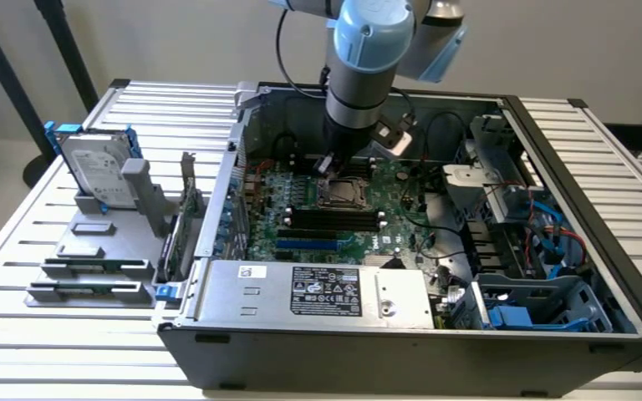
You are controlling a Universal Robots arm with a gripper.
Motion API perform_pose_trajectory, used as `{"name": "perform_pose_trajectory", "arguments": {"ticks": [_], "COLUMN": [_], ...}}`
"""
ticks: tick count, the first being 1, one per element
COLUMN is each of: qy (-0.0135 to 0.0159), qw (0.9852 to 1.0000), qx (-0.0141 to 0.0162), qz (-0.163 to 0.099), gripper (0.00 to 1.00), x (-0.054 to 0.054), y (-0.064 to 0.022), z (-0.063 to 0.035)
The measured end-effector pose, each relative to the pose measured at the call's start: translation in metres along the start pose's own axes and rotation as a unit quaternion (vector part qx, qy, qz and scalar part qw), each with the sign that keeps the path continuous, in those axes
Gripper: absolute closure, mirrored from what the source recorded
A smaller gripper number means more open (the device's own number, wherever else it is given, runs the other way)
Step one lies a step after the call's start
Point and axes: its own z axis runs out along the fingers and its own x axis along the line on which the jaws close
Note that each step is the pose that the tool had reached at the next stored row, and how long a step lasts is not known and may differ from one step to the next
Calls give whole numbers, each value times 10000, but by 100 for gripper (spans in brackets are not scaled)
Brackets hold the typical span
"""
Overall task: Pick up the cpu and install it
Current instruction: 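Install the first cpu locking lever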
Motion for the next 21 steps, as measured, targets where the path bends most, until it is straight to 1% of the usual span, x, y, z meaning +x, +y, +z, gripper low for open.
{"name": "perform_pose_trajectory", "arguments": {"ticks": [11, 17, 21], "qy": [-19, -20, -19], "qw": [10000, 10000, 10000], "qx": [-10, -10, -10], "qz": [2, 2, 2], "gripper": [89, 89, 89], "x": [20, 21, 9], "y": [28, 28, 12], "z": [1, 1, 2]}}
